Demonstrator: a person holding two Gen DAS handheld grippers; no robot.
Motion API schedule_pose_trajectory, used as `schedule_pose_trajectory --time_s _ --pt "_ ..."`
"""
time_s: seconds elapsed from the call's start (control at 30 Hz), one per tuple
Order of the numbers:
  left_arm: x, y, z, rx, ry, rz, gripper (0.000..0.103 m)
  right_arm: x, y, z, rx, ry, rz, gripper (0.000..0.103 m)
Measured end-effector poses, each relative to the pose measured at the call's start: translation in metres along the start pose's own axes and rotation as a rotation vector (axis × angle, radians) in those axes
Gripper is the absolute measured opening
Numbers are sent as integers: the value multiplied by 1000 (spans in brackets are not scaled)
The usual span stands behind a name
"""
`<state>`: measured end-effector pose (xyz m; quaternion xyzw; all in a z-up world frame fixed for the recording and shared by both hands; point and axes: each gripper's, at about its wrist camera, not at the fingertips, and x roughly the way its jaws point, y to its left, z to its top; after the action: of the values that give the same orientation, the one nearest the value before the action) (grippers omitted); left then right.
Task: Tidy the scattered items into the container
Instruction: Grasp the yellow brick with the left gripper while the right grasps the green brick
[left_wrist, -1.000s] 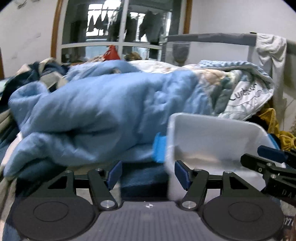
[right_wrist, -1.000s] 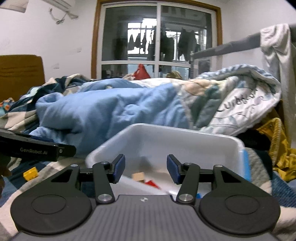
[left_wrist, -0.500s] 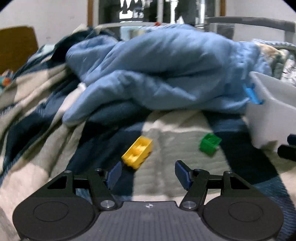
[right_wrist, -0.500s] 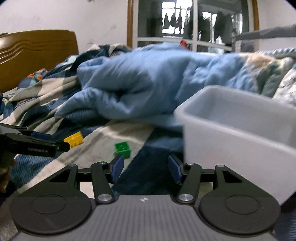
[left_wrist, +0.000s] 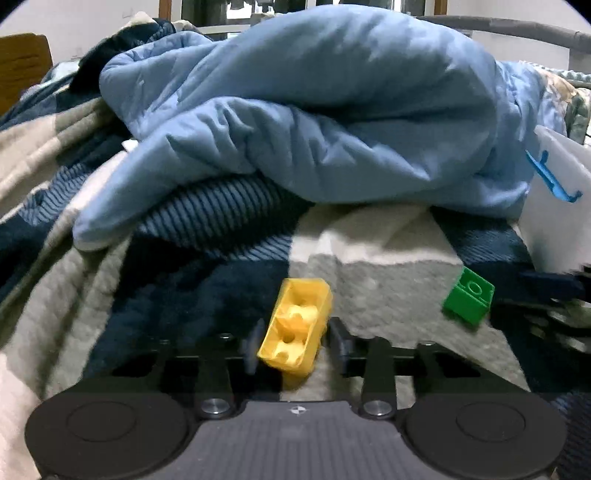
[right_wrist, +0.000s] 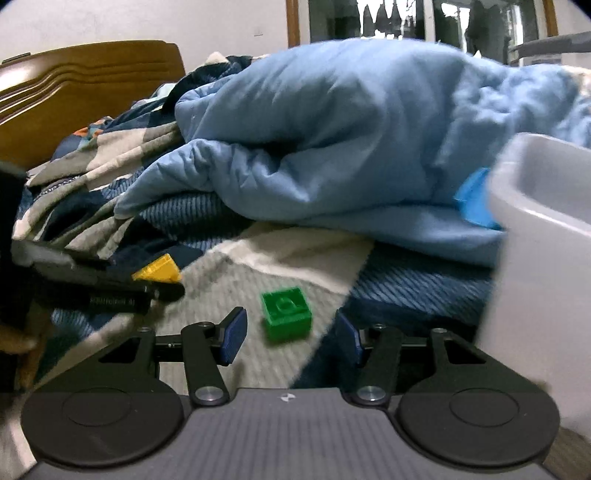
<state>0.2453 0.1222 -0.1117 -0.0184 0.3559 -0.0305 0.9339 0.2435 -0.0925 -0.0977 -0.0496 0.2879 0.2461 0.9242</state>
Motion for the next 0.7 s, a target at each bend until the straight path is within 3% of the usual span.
schedule_pose_trajectory --time_s 0.13,0.17,0.2,0.23,0.7 --pt "-12 -4 -4 5 3 -24 27 26 6 3 -33 36 -2 57" --pt "-15 -4 -5 6 1 -28 27 31 6 3 -34 55 -12 54" --pt "-19 -5 -6 9 -2 -31 27 34 6 2 -30 72 -15 38" --pt "-23 -7 -6 13 -5 -34 27 33 6 1 -23 82 -19 37" --pt "-110 -74 -22 76 -78 -93 27 -64 7 -18 -9 54 -100 36"
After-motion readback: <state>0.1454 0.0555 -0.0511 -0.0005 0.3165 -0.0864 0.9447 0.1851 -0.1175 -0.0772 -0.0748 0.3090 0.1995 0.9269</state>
